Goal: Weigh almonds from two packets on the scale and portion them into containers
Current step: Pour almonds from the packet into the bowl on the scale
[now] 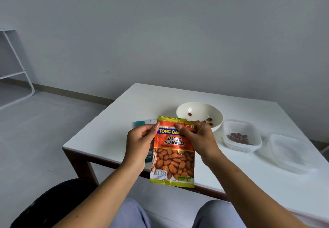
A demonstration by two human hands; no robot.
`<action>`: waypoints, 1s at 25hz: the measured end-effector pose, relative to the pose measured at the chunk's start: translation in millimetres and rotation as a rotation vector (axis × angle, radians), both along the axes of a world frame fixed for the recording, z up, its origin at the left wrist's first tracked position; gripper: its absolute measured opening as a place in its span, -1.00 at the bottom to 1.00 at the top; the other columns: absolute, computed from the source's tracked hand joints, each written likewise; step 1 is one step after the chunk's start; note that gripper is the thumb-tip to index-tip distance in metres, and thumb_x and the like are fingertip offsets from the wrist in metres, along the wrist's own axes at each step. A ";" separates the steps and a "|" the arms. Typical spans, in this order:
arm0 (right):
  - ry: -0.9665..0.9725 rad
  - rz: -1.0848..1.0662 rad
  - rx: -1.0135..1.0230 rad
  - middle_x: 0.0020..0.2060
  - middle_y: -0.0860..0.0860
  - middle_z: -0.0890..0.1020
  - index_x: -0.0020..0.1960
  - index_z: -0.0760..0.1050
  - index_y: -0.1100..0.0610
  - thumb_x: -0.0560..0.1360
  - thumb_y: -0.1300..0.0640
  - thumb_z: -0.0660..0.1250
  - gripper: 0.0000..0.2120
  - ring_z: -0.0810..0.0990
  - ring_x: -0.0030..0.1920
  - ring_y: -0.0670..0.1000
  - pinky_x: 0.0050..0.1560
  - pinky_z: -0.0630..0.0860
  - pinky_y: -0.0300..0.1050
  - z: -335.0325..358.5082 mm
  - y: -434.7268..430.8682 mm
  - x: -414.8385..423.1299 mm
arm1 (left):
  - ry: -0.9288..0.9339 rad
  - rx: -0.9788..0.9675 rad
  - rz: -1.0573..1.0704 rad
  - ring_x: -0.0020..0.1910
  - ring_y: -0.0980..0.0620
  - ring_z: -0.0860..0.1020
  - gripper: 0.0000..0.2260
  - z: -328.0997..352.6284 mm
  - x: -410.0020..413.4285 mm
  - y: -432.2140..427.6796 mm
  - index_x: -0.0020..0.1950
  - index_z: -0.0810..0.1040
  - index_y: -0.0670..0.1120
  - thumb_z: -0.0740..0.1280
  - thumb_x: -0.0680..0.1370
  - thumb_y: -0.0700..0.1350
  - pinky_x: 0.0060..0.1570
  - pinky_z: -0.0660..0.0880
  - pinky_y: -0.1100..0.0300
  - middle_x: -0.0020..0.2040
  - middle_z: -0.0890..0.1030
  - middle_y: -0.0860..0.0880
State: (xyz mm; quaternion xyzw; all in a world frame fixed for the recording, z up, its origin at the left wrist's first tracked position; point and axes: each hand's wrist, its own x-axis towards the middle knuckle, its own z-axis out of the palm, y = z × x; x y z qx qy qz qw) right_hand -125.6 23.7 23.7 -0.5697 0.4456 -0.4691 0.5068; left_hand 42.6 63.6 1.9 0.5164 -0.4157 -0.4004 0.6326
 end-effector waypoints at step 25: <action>0.200 0.275 -0.239 0.19 -0.04 0.49 0.32 0.30 -0.04 0.44 0.06 0.44 -0.47 0.54 0.18 -0.10 0.15 0.55 -0.19 -60.1 4.1 52.0 | 0.288 0.169 0.485 -0.12 -0.23 0.64 -0.74 -49.1 66.1 -24.1 -0.22 0.58 -0.15 0.38 0.52 0.02 -0.02 0.60 -0.12 -0.14 0.66 -0.22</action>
